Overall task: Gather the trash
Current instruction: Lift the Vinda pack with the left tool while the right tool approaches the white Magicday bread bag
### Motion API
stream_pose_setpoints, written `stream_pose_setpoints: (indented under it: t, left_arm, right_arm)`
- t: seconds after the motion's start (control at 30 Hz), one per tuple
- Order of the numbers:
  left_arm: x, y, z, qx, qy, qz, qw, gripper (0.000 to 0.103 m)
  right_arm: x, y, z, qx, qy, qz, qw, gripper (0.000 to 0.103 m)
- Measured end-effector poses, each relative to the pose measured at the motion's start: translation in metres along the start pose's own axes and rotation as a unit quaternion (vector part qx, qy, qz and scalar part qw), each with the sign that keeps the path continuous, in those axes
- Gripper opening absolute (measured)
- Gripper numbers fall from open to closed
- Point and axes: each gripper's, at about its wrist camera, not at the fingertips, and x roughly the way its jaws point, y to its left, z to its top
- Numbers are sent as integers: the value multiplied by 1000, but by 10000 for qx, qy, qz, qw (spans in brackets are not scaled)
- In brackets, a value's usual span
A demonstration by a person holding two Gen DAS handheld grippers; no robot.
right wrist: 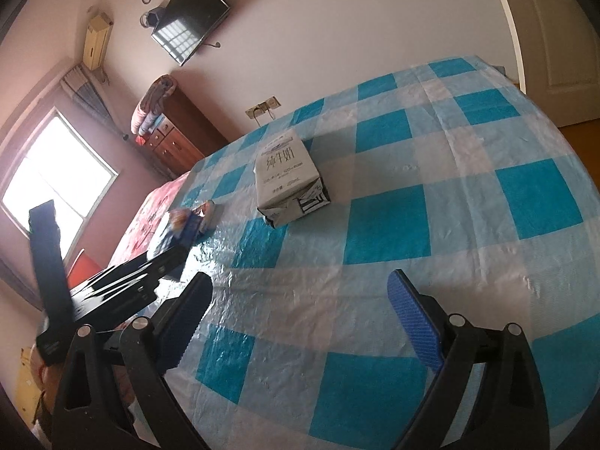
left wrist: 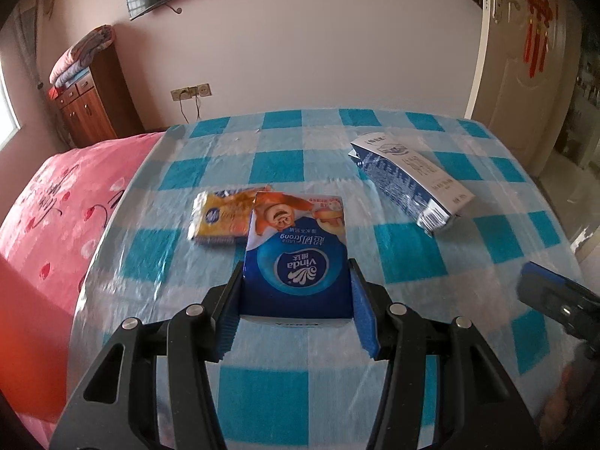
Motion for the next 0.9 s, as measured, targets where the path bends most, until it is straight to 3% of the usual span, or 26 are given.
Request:
stream_pose_setpoints:
  t: [0.4, 0.67, 0.9]
  left_arm:
    - [-53, 36, -24, -451, -300, -85, 9985, 53]
    - [-83, 82, -48, -786, -427, 238, 9957, 53]
    - [-103, 113, -66, -904, -519, 466, 9935, 53]
  right_arm:
    - [15, 49, -21, -782, 316, 212, 9962, 93]
    - [29, 111, -54, -1498, 842, 873, 9813, 93]
    - [47, 161, -85, -2109, 1216, 973, 9650, 93]
